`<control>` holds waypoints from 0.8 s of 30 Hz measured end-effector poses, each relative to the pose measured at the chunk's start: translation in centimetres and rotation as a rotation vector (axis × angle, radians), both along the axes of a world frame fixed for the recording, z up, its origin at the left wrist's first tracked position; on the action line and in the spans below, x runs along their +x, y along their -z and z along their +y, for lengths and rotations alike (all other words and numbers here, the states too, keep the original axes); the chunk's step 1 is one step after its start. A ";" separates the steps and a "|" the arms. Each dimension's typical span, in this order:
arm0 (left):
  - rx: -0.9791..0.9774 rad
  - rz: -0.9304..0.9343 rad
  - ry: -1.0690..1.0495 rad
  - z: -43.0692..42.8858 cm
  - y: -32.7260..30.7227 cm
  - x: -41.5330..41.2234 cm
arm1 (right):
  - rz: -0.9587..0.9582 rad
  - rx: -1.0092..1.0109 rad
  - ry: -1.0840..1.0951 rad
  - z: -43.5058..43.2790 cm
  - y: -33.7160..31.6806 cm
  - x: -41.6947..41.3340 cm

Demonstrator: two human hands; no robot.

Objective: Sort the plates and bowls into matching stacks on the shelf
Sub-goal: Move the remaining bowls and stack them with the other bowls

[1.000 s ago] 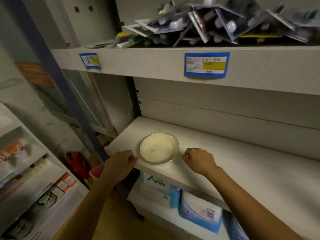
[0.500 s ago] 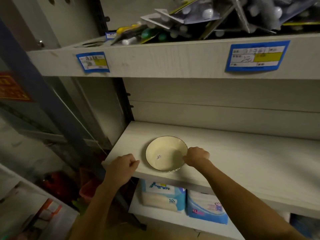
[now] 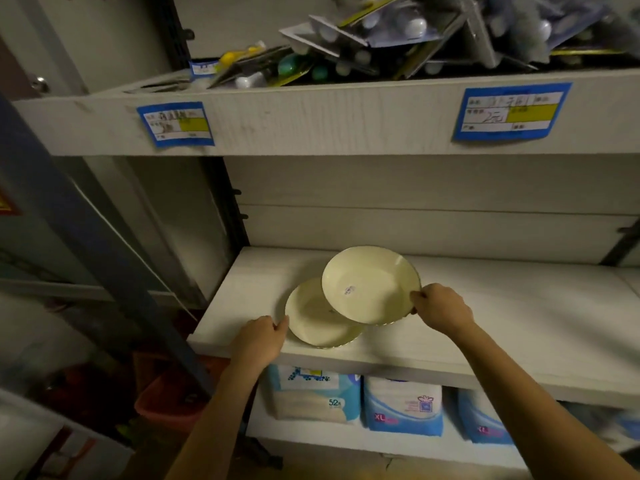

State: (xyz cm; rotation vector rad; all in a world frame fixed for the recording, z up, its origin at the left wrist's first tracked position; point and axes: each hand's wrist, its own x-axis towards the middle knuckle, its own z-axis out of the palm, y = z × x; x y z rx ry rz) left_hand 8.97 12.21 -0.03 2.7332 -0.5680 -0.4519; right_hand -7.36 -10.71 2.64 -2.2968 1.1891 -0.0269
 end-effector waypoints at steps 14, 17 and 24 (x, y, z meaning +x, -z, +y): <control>-0.183 0.174 -0.039 -3.5 1.5 -0.7 | -0.046 0.035 0.204 -1.5 -0.2 -11.1; -0.232 0.131 -0.016 -4.1 0.8 -1.5 | -0.045 0.033 0.230 -2.1 -0.7 -13.2; -0.314 0.072 0.086 -7.1 -1.8 -7.0 | -0.091 0.035 0.276 -3.8 -1.9 -20.1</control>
